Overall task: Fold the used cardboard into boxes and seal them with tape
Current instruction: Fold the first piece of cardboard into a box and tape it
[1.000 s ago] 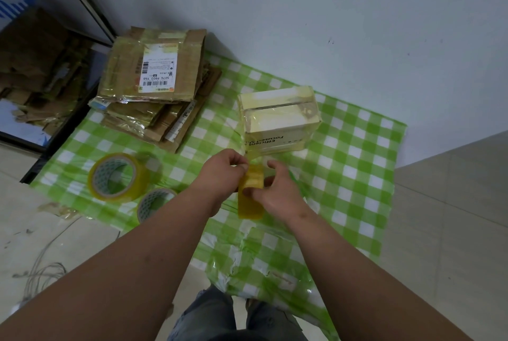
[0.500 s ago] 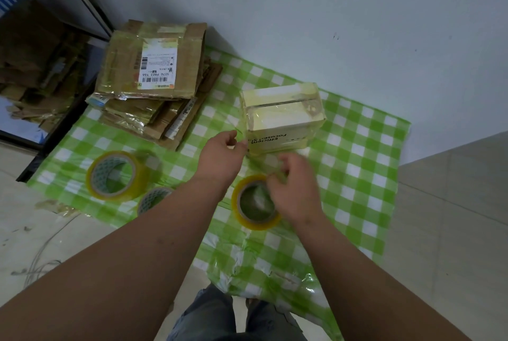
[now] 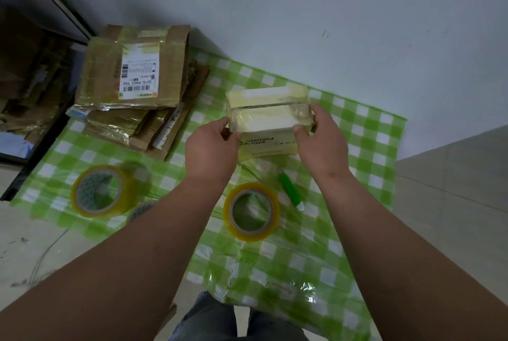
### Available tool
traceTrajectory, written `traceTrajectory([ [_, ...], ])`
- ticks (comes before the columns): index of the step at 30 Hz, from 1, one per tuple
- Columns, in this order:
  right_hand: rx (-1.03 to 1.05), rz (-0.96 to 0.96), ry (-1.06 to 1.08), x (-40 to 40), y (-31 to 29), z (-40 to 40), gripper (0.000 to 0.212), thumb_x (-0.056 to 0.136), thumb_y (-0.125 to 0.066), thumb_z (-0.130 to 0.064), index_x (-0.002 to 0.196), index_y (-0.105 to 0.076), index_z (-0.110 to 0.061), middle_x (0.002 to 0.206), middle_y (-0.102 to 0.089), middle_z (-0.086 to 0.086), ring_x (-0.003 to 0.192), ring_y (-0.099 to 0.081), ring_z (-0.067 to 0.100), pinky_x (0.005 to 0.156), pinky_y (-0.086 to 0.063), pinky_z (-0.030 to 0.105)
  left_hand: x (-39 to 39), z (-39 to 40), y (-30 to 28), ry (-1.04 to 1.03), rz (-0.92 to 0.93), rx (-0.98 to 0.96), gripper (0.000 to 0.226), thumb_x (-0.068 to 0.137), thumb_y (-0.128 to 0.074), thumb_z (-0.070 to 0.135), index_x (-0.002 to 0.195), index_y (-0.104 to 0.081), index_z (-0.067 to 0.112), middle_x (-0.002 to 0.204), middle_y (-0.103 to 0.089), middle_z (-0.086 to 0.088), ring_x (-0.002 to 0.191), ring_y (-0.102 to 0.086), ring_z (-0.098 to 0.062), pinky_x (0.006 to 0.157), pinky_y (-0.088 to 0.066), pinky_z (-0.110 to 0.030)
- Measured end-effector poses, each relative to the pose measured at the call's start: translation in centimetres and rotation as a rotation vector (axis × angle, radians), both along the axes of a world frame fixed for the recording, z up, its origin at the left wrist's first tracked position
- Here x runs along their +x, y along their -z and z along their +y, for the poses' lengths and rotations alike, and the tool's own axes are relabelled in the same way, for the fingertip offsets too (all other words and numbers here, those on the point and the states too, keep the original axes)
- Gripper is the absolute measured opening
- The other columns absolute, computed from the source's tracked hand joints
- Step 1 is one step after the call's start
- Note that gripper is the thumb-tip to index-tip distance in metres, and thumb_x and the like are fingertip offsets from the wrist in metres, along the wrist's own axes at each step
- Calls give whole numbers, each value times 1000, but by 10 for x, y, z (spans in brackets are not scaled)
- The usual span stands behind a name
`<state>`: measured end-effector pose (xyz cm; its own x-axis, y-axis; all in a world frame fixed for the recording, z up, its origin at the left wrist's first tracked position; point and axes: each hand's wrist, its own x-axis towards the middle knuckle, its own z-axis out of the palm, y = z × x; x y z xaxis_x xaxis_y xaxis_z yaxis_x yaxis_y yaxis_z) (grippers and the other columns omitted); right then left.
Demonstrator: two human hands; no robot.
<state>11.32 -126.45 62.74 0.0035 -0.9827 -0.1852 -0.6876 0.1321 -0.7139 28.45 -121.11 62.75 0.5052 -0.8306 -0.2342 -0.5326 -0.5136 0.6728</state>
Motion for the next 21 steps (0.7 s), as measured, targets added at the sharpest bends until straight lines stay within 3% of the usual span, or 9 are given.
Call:
traceTrajectory([
  [5,13,101,-79,-8,11,-3,68,91,-66,-31,151,-34,-27,140,-51,0,124,-52,19,101,-43,35,3,-2,6,93,-72,-55,34,91,-63,13,124,-65,20,91,-64,3,90,-61,-19,70,-37,-25],
  [9,-18,75,-39,-11,17,-7,66,87,-71,-30,146,-41,-28,132,-58,-1,117,-56,18,98,-48,40,5,-11,6,93,-88,-46,35,91,-64,13,125,-64,19,93,-66,4,89,-60,-16,72,-38,-26],
  [11,-7,53,-26,-9,18,-7,64,86,-72,-31,143,-43,-27,126,-61,-3,112,-58,17,94,-49,38,5,-11,10,-44,-22,-38,32,90,-66,16,122,-64,18,89,-64,9,86,-59,-12,73,-38,-24],
  [15,10,5,-9,-4,25,-4,49,85,-71,-35,131,-56,-29,118,-65,-7,106,-61,14,91,-53,40,-10,-9,22,-406,230,-48,7,87,-68,15,94,-70,17,80,-68,5,82,-66,-17,61,-43,-22],
  [18,11,-15,0,-6,27,-5,44,87,-70,-33,129,-60,-28,116,-64,-5,104,-60,14,91,-52,38,-19,-12,23,-453,277,-83,10,93,-63,17,98,-72,16,80,-67,6,76,-62,-8,59,-39,-14],
  [21,15,-27,-25,-10,27,-5,43,91,-66,-27,133,-58,-27,121,-62,-3,110,-57,14,90,-45,27,-12,-13,26,-388,215,-80,12,93,-62,16,98,-72,18,82,-66,7,73,-59,-8,66,-44,-21],
])
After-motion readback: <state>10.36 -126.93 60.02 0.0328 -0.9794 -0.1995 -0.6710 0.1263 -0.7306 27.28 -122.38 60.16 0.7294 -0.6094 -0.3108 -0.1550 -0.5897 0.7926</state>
